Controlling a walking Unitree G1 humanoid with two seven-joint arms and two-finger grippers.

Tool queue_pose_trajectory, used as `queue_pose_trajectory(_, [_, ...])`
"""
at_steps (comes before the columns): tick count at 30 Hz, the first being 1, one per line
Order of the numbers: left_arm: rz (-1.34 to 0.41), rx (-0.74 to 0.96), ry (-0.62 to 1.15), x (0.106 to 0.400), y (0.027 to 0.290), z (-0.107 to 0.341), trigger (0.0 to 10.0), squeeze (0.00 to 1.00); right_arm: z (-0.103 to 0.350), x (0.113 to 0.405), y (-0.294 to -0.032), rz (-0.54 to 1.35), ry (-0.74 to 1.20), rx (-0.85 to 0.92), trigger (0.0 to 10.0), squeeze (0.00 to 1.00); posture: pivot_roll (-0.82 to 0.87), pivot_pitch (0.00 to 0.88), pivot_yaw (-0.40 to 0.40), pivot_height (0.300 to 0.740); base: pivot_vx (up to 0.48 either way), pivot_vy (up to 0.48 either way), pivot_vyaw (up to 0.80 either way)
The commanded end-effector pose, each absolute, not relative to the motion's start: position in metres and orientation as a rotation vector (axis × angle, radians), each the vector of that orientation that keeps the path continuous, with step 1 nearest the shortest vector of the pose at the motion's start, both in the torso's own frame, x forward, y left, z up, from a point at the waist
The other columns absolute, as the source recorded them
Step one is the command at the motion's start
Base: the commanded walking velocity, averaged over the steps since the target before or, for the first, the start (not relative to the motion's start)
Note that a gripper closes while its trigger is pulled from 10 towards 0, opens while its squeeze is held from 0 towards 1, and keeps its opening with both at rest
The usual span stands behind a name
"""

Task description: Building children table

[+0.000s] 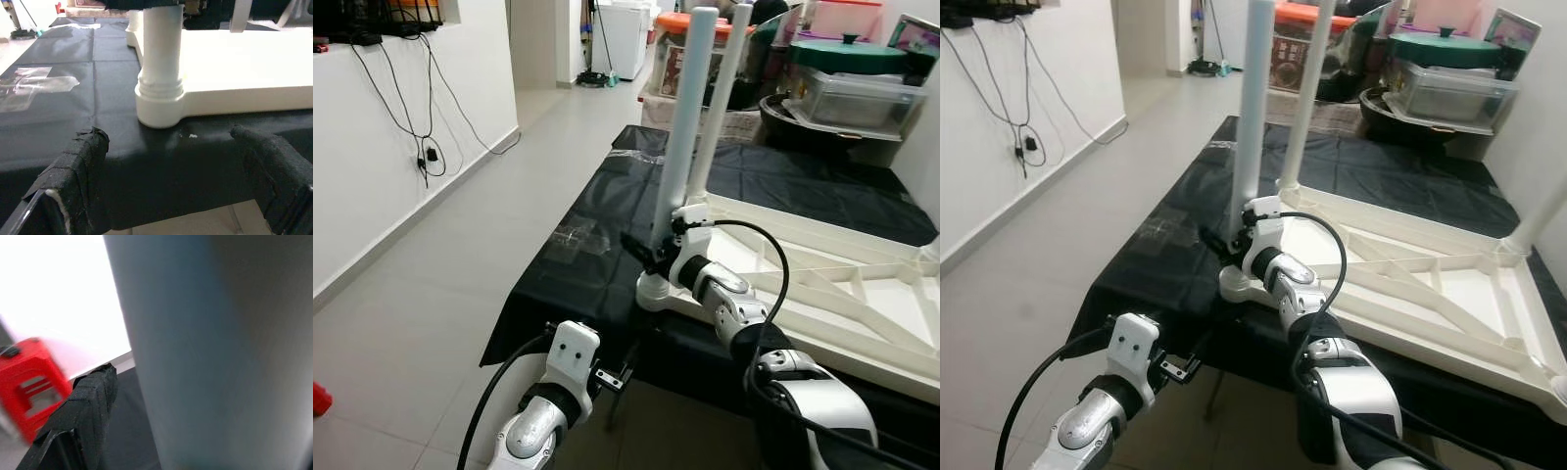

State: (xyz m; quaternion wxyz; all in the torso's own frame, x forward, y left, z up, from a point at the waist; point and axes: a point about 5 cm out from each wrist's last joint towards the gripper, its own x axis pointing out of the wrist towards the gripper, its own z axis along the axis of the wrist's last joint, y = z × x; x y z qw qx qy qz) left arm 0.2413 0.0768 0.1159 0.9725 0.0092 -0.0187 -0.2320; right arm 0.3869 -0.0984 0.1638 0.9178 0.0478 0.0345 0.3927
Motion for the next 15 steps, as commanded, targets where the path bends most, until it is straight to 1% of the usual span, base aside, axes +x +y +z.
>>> queue_pose_trajectory(1, [-0.477, 0.020, -0.022, 0.241, 0.075, 0.112, 10.0, 0.00, 0.161, 0.380, -0.080, 0.977, 0.119, 0.063, 10.0, 0.00, 0.08, 0.000, -0.091, 0.740, 0.000, 0.000, 0.00])
queue_pose_trajectory(2, [-0.477, 0.020, -0.022, 0.241, 0.075, 0.112, 10.0, 0.00, 0.161, 0.380, -0.080, 0.977, 0.119, 0.063, 10.0, 0.00, 0.08, 0.000, -0.091, 0.740, 0.000, 0.000, 0.00])
queue_pose_trajectory(3, [-0.478, 0.019, -0.023, 0.241, 0.075, 0.113, 10.0, 0.00, 0.160, 0.375, -0.074, 1.092, 0.149, 0.033, 10.0, 0.00, 0.08, 0.000, -0.094, 0.740, 0.000, 0.000, 0.00])
queue_pose_trajectory(5, [-0.478, 0.019, -0.023, 0.241, 0.075, 0.113, 10.0, 0.00, 0.160, 0.375, -0.074, 1.092, 0.149, 0.033, 10.0, 0.00, 0.08, 0.000, -0.094, 0.740, 0.000, 0.000, 0.00])
queue_pose_trajectory(6, [-0.479, 0.019, -0.025, 0.241, 0.075, 0.113, 10.0, 0.00, 0.157, 0.372, -0.066, 1.154, 0.174, 0.000, 9.1, 0.00, 0.08, 0.000, -0.092, 0.740, 0.000, 0.000, 0.00])
queue_pose_trajectory(7, [-0.479, 0.019, -0.025, 0.241, 0.075, 0.113, 10.0, 0.00, 0.155, 0.372, -0.060, 1.151, 0.187, -0.024, 0.0, 0.00, 0.08, 0.000, -0.094, 0.740, 0.000, 0.000, 0.00])
queue_pose_trajectory(10, [-0.480, 0.019, -0.026, 0.241, 0.075, 0.113, 10.0, 0.00, 0.155, 0.373, -0.055, 1.118, 0.177, -0.043, 0.0, 0.00, 0.08, 0.000, -0.091, 0.740, 0.000, 0.000, 0.00])
queue_pose_trajectory(11, [-0.481, 0.018, -0.027, 0.241, 0.075, 0.113, 10.0, 0.00, 0.156, 0.375, -0.055, 1.058, 0.163, -0.034, 0.0, 0.00, 0.08, 0.000, -0.090, 0.740, 0.000, 0.000, 0.00])
queue_pose_trajectory(12, [-0.481, 0.018, -0.027, 0.241, 0.075, 0.113, 10.0, 0.00, 0.156, 0.375, -0.055, 1.058, 0.163, -0.034, 0.0, 0.00, 0.08, 0.000, -0.090, 0.740, 0.000, 0.000, 0.00])
queue_pose_trajectory(13, [-0.481, 0.018, -0.027, 0.241, 0.075, 0.113, 10.0, 0.00, 0.157, 0.378, -0.057, 0.987, 0.141, -0.001, 0.0, 0.00, 0.08, 0.000, -0.090, 0.740, 0.000, 0.000, 0.00])
queue_pose_trajectory(14, [-0.481, 0.018, -0.027, 0.241, 0.075, 0.113, 10.0, 0.00, 0.157, 0.378, -0.057, 0.987, 0.141, -0.001, 0.0, 0.00, 0.08, 0.000, -0.090, 0.740, 0.000, 0.000, 0.00])
queue_pose_trajectory(15, [-0.482, 0.017, -0.027, 0.241, 0.075, 0.113, 10.0, 0.00, 0.160, 0.383, -0.062, 0.890, 0.115, 0.052, 0.0, 0.00, 0.08, 0.000, -0.088, 0.740, 0.000, 0.000, 0.00])
